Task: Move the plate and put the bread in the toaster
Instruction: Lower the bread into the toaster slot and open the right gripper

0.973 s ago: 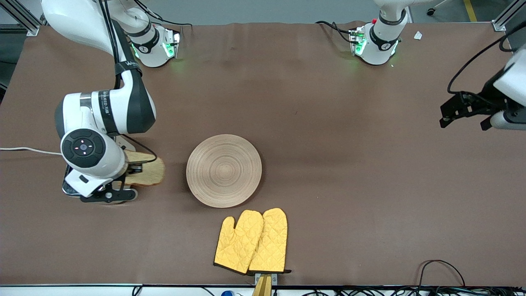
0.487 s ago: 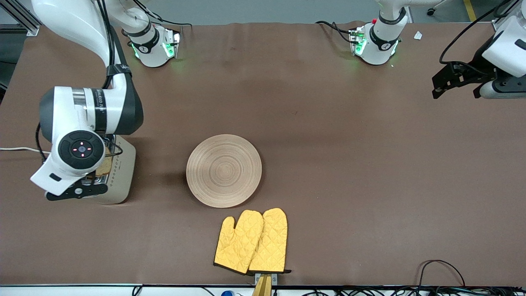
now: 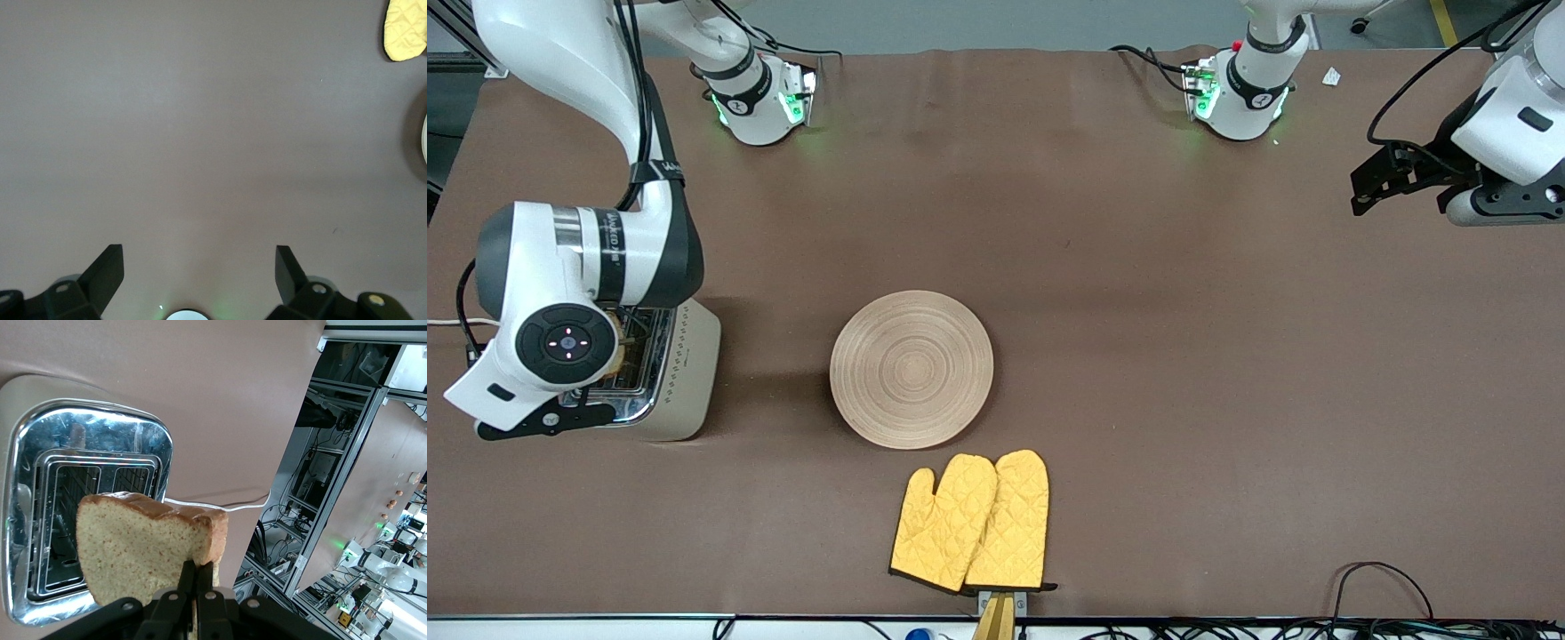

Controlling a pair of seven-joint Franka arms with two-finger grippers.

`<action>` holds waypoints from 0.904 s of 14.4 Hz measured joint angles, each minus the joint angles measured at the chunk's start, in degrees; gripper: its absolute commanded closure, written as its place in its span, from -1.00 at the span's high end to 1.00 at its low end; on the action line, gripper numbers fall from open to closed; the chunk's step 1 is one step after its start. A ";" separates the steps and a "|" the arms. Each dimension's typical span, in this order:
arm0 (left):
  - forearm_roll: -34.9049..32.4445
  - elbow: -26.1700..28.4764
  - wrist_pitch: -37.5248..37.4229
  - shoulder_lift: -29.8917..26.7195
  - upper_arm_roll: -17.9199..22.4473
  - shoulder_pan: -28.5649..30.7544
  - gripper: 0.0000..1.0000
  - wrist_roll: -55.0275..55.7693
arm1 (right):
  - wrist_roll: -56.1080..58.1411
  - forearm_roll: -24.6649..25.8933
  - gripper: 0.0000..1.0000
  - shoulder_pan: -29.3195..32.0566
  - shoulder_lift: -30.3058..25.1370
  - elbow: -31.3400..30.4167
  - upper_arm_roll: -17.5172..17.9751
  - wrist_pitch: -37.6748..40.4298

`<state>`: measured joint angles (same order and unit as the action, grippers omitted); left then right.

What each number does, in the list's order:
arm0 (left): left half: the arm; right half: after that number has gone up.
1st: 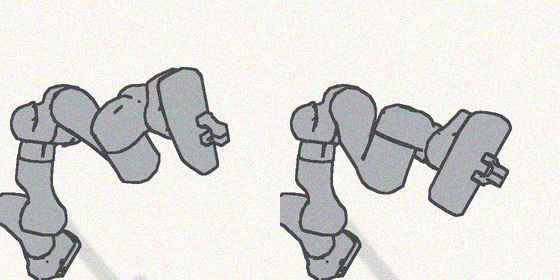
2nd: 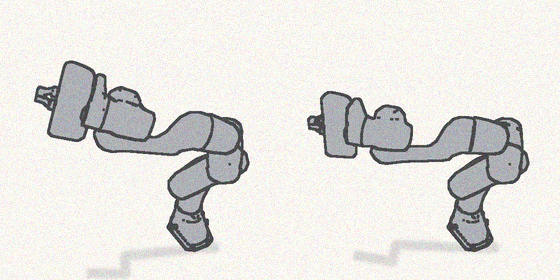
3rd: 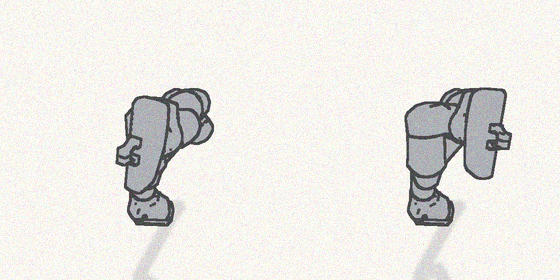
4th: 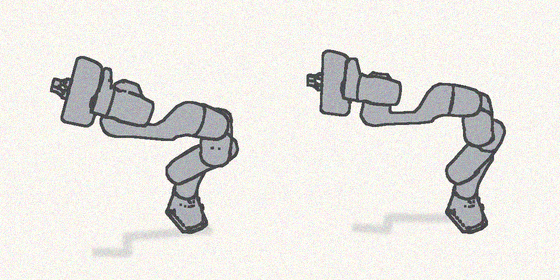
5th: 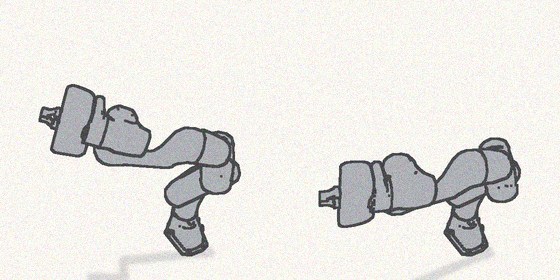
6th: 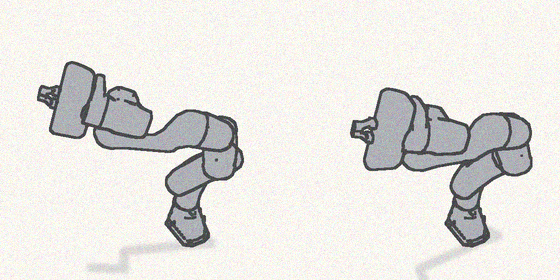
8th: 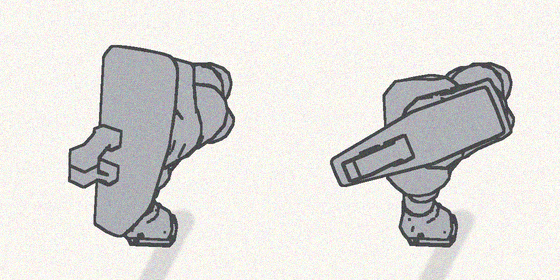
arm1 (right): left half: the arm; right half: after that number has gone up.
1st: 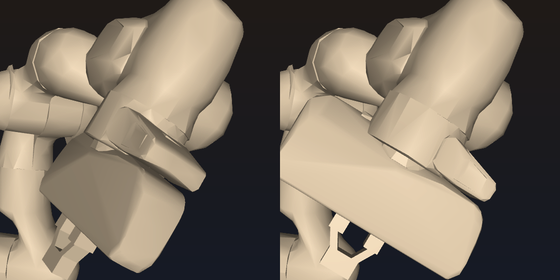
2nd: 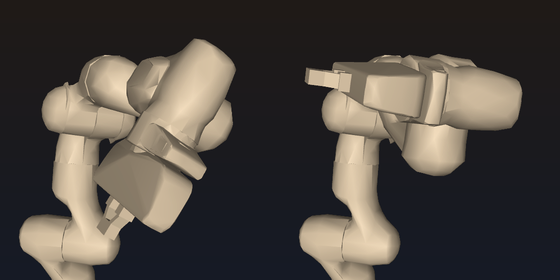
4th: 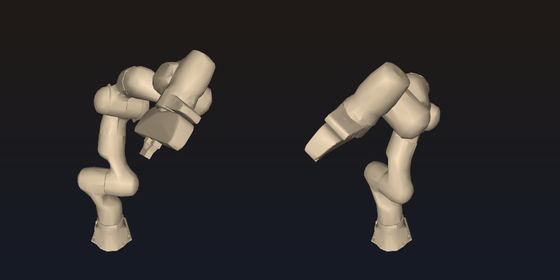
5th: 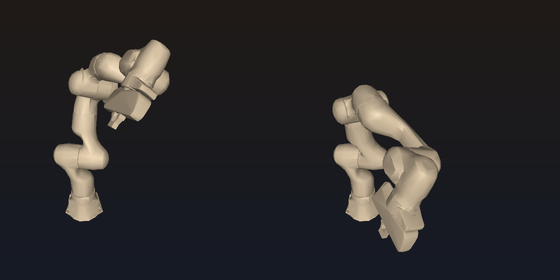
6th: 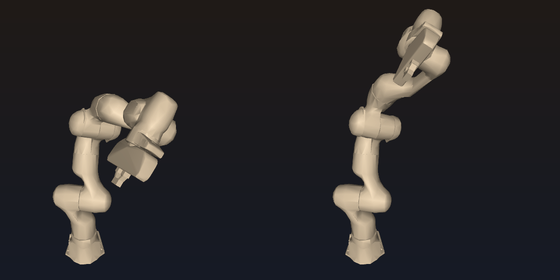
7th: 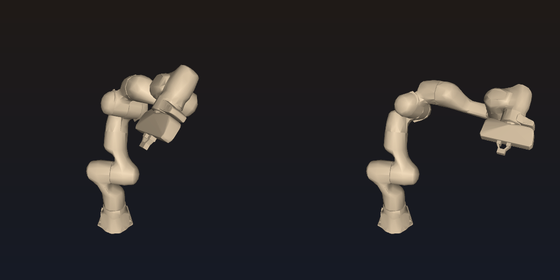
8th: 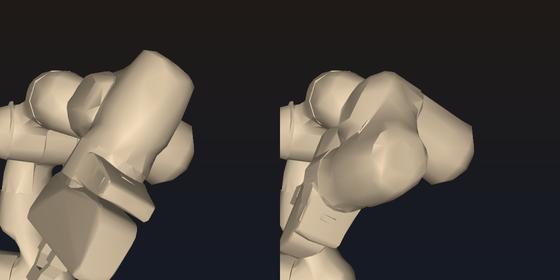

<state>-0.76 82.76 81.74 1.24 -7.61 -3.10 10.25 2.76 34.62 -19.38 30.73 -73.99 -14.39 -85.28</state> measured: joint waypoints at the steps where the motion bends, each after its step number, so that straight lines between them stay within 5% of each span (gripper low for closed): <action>1: 0.02 0.01 0.00 0.24 -0.02 -0.12 1.00 0.00 | -0.38 -0.08 -0.98 0.07 0.16 -0.60 0.00 -0.27; 6: 0.02 0.47 0.17 0.74 -0.07 -0.25 1.00 0.01 | -4.71 -3.87 -0.96 0.03 2.54 -2.26 0.33 -2.22; 8: 0.02 0.47 0.20 0.61 -0.07 -0.25 1.00 0.01 | -7.09 -5.20 -0.72 -0.03 3.68 -2.36 0.42 -2.68; 11: 0.02 0.47 0.20 0.45 -0.08 -0.17 1.00 0.01 | -9.63 -8.70 0.26 -0.19 4.48 -2.36 0.57 -2.75; 12: 0.02 0.47 0.20 0.41 -0.07 -0.07 1.00 0.01 | -9.97 -10.38 0.77 -0.14 4.47 -2.36 0.54 -2.73; 13: 0.02 0.47 0.20 0.39 -0.06 0.01 1.00 0.01 | -10.14 -12.22 1.00 -0.02 4.44 -2.34 0.47 -2.68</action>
<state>-0.73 83.23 81.94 1.63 -7.68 -3.09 10.27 -7.39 22.39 -19.40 35.17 -76.33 -13.91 -87.96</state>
